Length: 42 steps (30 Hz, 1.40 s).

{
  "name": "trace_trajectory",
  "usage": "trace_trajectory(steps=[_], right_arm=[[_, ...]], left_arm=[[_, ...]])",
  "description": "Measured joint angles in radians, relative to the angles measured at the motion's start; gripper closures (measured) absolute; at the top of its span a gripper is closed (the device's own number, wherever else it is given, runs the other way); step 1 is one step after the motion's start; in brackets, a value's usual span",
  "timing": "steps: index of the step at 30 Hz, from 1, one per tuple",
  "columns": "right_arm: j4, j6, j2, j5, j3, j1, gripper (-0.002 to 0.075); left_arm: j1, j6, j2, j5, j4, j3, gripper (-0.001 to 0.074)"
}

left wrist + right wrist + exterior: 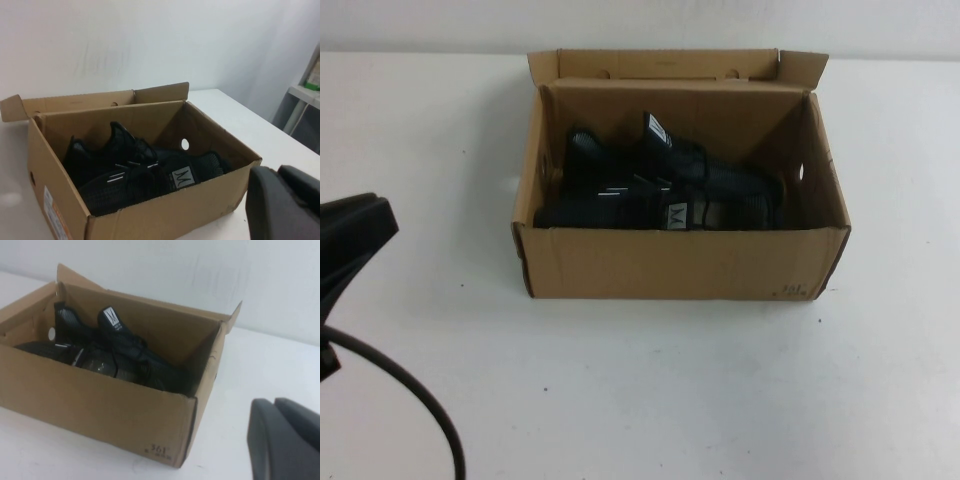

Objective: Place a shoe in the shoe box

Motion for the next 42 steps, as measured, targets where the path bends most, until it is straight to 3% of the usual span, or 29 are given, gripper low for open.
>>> trace_trajectory(steps=[24, 27, 34, 37, 40, 42], right_arm=[[0.0, 0.0, -0.005, -0.007, 0.0, 0.0, 0.0742], [0.0, 0.0, -0.005, -0.007, 0.0, 0.0, 0.0742], [0.0, 0.0, -0.005, -0.007, 0.0, 0.0, 0.0742], [0.0, 0.0, -0.005, -0.007, 0.0, 0.0, 0.0742], [0.0, 0.0, -0.005, -0.007, 0.0, 0.0, 0.0742], [0.0, 0.0, -0.005, -0.007, 0.0, 0.0, 0.0742]], left_arm=[[0.0, 0.004, 0.0, -0.01, 0.0, 0.0, 0.0736], [-0.039, 0.004, 0.0, -0.061, 0.0, 0.0, 0.0736], [-0.265, 0.006, -0.096, -0.36, 0.032, 0.017, 0.0736], [-0.3, -0.007, -0.171, -0.446, 0.084, 0.041, 0.0736], [-0.291, -0.16, -0.231, -0.468, 0.267, 0.068, 0.0736], [-0.275, -0.362, -0.263, -0.468, 0.449, 0.095, 0.0736]])
